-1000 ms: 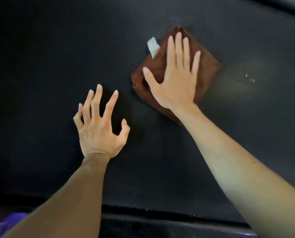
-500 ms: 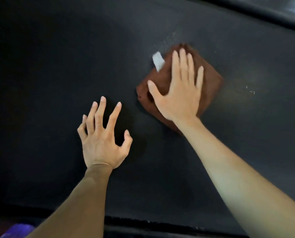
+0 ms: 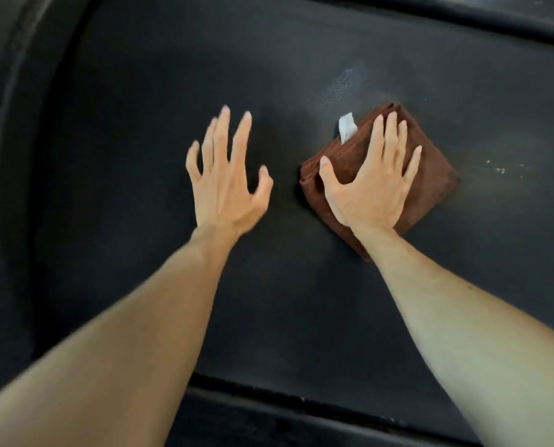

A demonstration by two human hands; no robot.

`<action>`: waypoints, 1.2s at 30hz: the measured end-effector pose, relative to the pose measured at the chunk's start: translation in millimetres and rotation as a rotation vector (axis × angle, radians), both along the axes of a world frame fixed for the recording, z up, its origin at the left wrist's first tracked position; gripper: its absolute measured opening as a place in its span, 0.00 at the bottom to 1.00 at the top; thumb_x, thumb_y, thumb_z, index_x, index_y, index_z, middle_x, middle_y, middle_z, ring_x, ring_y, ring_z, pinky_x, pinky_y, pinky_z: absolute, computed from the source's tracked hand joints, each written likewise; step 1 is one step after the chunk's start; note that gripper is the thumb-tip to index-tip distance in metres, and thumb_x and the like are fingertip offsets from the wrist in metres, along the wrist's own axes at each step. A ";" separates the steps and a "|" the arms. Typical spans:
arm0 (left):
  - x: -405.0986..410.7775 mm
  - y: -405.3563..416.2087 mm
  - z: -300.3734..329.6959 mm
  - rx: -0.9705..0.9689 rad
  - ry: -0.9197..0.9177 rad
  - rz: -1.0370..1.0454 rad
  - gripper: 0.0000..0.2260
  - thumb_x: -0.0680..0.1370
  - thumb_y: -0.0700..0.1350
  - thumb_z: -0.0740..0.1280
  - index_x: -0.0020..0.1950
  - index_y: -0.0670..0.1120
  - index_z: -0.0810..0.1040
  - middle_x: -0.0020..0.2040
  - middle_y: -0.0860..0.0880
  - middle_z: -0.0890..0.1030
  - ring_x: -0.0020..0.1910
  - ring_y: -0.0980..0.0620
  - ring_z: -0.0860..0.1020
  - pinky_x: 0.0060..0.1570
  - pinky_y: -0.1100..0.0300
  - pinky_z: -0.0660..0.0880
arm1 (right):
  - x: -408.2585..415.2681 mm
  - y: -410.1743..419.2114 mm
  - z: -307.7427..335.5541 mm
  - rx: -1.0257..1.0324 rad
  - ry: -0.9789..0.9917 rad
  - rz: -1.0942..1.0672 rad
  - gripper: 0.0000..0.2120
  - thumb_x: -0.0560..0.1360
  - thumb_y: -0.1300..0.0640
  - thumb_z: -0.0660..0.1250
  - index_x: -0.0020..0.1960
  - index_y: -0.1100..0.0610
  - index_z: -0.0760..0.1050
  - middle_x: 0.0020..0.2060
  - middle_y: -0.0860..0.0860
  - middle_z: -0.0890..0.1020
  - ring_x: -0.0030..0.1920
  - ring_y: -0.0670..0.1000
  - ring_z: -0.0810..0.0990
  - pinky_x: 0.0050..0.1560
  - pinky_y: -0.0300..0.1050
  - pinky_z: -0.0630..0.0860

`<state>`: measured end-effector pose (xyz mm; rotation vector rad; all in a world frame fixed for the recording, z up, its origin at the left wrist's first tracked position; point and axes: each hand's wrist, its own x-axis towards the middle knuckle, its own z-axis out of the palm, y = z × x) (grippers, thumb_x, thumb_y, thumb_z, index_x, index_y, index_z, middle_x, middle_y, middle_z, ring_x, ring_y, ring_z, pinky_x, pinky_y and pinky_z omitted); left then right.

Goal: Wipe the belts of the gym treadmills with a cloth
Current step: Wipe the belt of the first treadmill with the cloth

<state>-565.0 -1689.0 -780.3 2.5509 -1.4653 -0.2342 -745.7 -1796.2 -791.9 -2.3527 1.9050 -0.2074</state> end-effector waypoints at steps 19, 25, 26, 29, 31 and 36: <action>29.6 -29.1 -19.7 -0.009 0.024 0.043 0.33 0.77 0.58 0.63 0.81 0.56 0.59 0.84 0.52 0.53 0.83 0.48 0.51 0.78 0.41 0.54 | 110.9 -107.4 -6.3 0.035 0.028 0.082 0.47 0.76 0.29 0.51 0.85 0.57 0.49 0.85 0.54 0.51 0.84 0.55 0.47 0.82 0.63 0.43; 30.4 -28.7 -20.0 -0.024 0.028 0.049 0.33 0.77 0.57 0.65 0.81 0.55 0.61 0.83 0.51 0.54 0.83 0.48 0.52 0.78 0.42 0.54 | 65.6 -69.3 -2.1 0.049 0.043 0.551 0.44 0.78 0.30 0.55 0.85 0.54 0.51 0.85 0.50 0.52 0.84 0.50 0.47 0.82 0.60 0.44; 30.4 -28.8 -20.0 -0.025 0.031 0.049 0.33 0.77 0.57 0.65 0.81 0.55 0.61 0.83 0.51 0.54 0.83 0.48 0.52 0.78 0.42 0.54 | 51.1 -67.7 -2.6 0.051 0.053 0.522 0.44 0.78 0.30 0.55 0.85 0.53 0.51 0.85 0.50 0.51 0.84 0.50 0.46 0.82 0.59 0.44; 29.7 -29.1 -20.5 -0.019 0.031 0.050 0.33 0.77 0.57 0.65 0.81 0.55 0.60 0.83 0.52 0.54 0.83 0.48 0.52 0.78 0.42 0.54 | 49.9 -88.6 -3.3 0.051 0.048 0.278 0.44 0.77 0.29 0.54 0.85 0.52 0.51 0.85 0.49 0.52 0.84 0.50 0.48 0.82 0.59 0.44; 30.0 -28.6 -20.6 -0.024 0.035 0.045 0.33 0.77 0.57 0.65 0.81 0.55 0.60 0.83 0.51 0.54 0.82 0.48 0.52 0.77 0.42 0.54 | 78.9 -106.1 -5.5 0.056 0.043 0.126 0.45 0.76 0.28 0.52 0.85 0.53 0.51 0.85 0.50 0.52 0.84 0.51 0.48 0.82 0.61 0.44; 29.8 -27.7 -20.7 -0.020 0.025 0.045 0.32 0.78 0.54 0.64 0.81 0.55 0.60 0.84 0.51 0.54 0.83 0.48 0.52 0.77 0.41 0.55 | 103.8 -100.6 -4.5 0.047 0.023 0.245 0.45 0.77 0.26 0.49 0.85 0.53 0.53 0.84 0.51 0.54 0.84 0.52 0.49 0.82 0.61 0.43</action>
